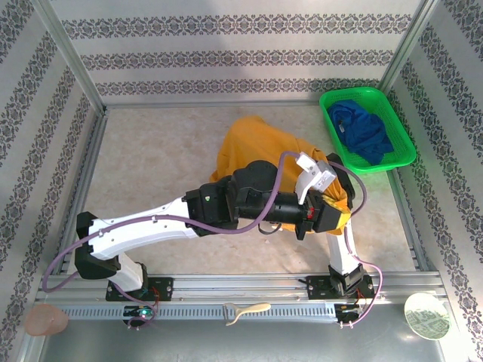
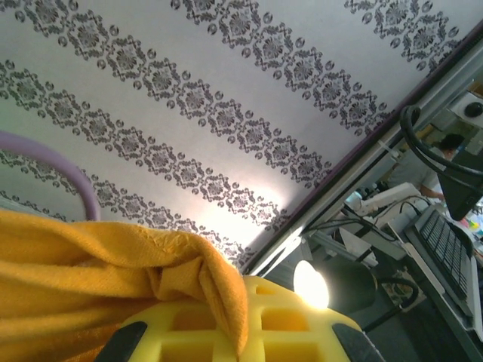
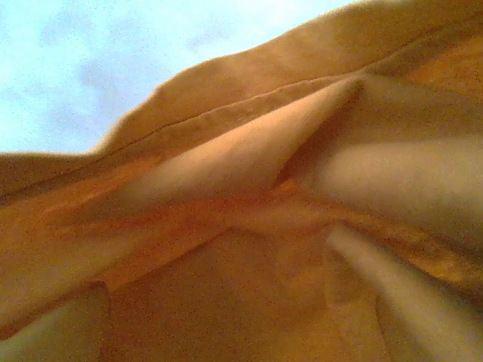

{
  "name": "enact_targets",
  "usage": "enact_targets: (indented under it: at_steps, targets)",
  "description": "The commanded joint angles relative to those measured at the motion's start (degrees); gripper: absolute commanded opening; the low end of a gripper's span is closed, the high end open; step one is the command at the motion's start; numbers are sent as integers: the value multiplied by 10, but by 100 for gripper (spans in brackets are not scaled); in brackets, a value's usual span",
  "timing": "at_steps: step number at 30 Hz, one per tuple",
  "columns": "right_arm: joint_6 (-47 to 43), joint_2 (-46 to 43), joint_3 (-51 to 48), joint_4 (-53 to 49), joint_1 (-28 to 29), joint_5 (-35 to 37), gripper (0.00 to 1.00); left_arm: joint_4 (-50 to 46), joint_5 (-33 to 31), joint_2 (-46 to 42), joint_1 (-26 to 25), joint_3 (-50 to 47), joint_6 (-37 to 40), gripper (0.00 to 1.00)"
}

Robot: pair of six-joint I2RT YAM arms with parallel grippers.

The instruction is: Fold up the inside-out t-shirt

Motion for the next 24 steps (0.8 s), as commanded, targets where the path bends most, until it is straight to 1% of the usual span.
enact_targets:
  at_steps: [1,6,9,11,12,13,14,15,17,18,19,20,24]
  targets:
    - [19,37,32,-99,-2,-9,91,69,-11,-18,-5,-24,-12,0]
    - [35,70,50,-123,-4,-57,90,112,-34,-28,4,-55,-22,0]
    - [54,91,48,-131,-9,-97,87,130,-40,-27,9,-67,-26,0]
    - [65,98,32,-117,-13,-128,83,145,-41,-26,13,-76,-32,0]
    - [66,97,32,-118,-12,-125,80,153,-41,-26,15,-80,-34,0]
    - [64,93,24,-107,-12,-128,76,160,-41,-25,17,-85,-39,0]
    - [66,90,17,-100,-14,-137,68,167,-40,-23,19,-87,-43,0]
    - [64,86,8,-85,-17,-147,59,173,-39,-22,21,-89,-47,0]
    - [61,76,-14,-50,-25,-171,33,182,-36,-19,25,-91,-53,0]
    - [58,71,-26,-31,-29,-180,17,186,-33,-16,27,-90,-55,0]
    - [55,66,-36,-17,-31,-186,7,188,-32,-15,28,-91,-57,0]
    - [54,63,-41,-12,-33,-188,0,189,-32,-14,29,-90,-58,0]
    - [17,35,-77,91,-42,-235,0,192,-27,-10,34,-92,-63,0]
